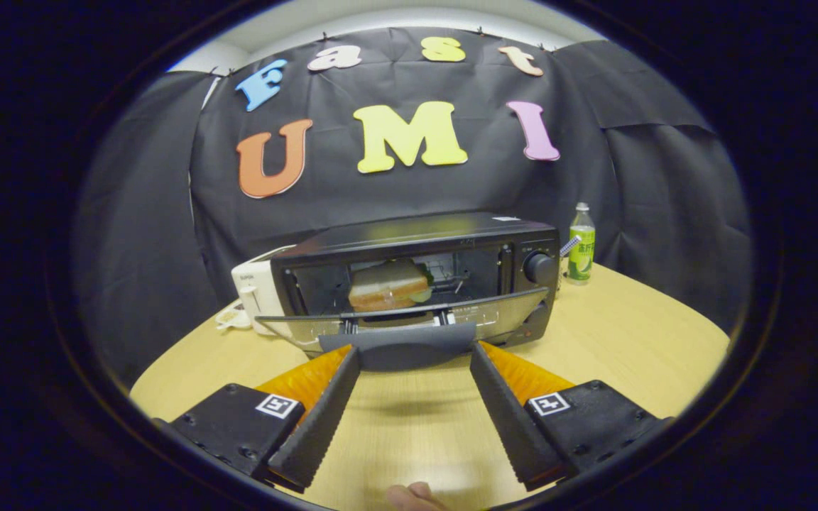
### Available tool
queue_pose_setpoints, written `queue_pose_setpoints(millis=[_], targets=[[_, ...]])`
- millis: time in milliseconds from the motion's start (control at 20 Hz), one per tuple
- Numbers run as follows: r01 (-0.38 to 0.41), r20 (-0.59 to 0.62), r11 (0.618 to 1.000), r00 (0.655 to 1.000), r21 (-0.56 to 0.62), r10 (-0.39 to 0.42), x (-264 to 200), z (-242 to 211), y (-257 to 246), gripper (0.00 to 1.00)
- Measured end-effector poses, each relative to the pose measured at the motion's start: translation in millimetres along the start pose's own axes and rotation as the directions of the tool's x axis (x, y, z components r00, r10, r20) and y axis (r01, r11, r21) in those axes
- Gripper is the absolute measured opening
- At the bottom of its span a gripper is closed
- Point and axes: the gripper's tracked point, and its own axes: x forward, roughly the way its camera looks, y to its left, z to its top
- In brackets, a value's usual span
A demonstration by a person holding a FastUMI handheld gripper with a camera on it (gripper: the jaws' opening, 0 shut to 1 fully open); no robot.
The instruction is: Open the toaster oven, put the food inside, and close the toaster oven door.
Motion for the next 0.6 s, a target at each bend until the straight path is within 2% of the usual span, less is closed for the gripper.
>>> queue_pose_setpoints(millis=[250,600], targets=[[0.001,0.017,1.0,1.0,0.004,-0.001,-5.3,16.5,-8.7,1.0],[0.009,0.066,1.0,0.998,-0.002,-0.009,-47.3,52.0,-15.0,1.0]])
